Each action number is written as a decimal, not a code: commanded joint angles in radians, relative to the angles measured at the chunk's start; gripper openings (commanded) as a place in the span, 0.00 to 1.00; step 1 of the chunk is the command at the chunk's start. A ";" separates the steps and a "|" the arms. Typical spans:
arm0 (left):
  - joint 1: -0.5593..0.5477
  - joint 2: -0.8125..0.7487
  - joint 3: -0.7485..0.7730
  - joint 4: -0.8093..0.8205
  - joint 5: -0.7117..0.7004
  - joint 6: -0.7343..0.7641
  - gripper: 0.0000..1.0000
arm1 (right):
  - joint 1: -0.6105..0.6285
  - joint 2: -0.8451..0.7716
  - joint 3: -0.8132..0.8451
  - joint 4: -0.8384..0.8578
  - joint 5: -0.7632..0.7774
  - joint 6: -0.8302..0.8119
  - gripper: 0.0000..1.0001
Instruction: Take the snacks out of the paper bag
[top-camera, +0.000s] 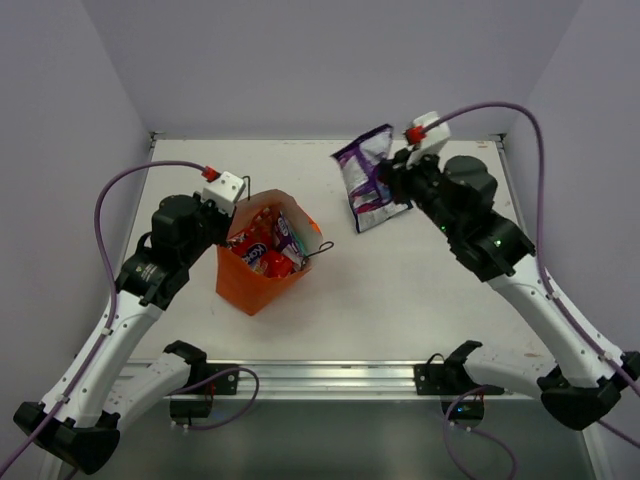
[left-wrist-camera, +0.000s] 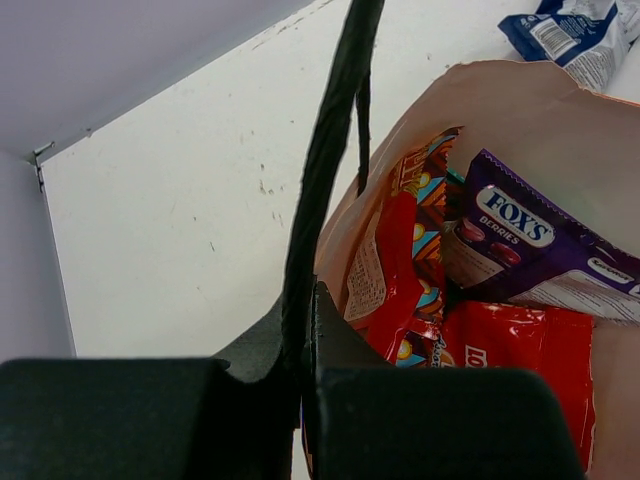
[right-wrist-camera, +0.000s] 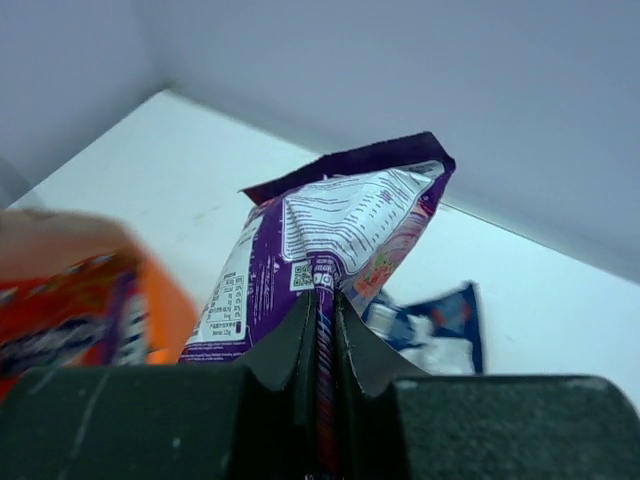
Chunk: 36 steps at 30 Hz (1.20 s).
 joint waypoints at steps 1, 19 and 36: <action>0.001 -0.021 0.046 0.165 -0.040 0.034 0.00 | -0.251 -0.063 -0.114 0.098 0.095 0.179 0.00; 0.001 -0.014 0.056 0.177 -0.011 0.035 0.00 | -0.812 0.333 -0.446 0.210 -0.129 0.597 0.57; 0.001 -0.011 0.052 0.168 -0.006 0.029 0.00 | 0.002 0.119 0.063 -0.089 -0.288 0.405 0.78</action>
